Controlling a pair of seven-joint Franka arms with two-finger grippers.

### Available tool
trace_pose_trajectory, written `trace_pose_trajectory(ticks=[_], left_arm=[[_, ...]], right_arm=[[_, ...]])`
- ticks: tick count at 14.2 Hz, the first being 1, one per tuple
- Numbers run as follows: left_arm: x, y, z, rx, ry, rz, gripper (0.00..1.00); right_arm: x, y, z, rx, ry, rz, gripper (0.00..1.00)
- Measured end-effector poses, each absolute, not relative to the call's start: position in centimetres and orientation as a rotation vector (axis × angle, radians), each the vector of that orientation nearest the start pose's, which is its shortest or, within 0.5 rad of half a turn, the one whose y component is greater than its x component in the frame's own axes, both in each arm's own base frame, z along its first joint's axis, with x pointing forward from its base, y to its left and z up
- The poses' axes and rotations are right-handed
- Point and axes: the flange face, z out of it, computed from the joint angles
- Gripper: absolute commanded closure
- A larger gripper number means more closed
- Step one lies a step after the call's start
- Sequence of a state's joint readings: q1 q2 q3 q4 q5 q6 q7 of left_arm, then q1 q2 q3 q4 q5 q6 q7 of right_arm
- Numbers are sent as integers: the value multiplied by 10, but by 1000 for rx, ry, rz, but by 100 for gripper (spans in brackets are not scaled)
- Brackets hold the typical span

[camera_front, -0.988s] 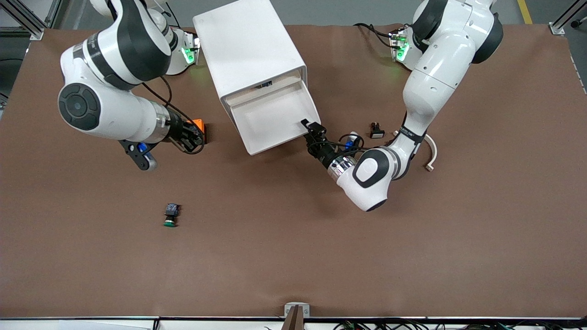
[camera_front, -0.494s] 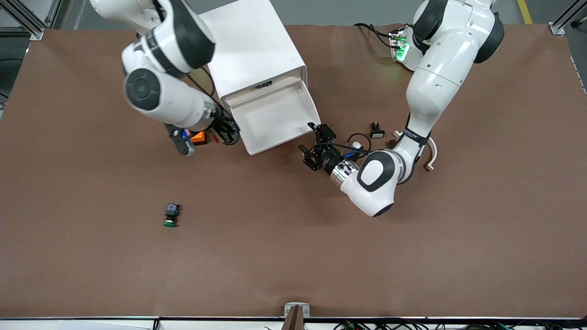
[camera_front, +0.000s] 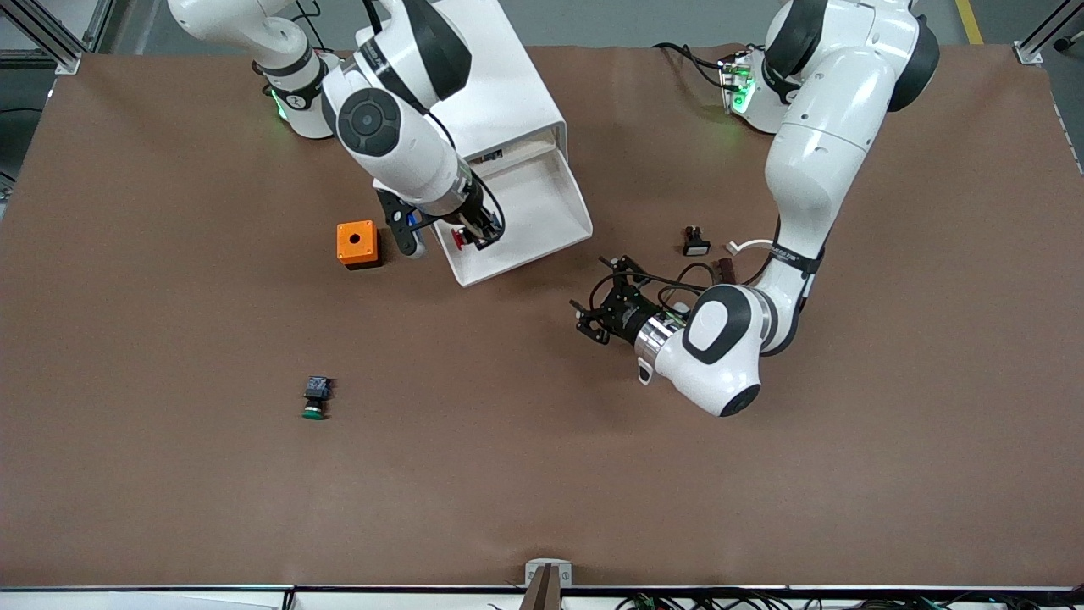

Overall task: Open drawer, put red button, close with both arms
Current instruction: 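Lower the red button into the drawer and open the right gripper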

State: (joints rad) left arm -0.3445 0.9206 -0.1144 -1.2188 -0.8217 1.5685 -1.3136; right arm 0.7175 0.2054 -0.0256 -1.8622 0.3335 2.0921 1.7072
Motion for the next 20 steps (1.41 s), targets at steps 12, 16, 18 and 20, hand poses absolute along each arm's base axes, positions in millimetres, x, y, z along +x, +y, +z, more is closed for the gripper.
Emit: trace_pose_trajectory(ticks=[12,16,18,20], left_arm=[[625,-386,374,-2986,-1280,466,1],[611,-409,357,-2969,-1087,240,1],[613,-410,353,-2980,-1045,176,1],[612,-419,353,-3002,-1010,111,1]], right_arm=[[449,440,346,-2373,1779,317,0],[455,440,356,-2352,1773,305,0],[467,433,370,-2347,1747,292,0],[488,413,388,-2427,1648,294,0]])
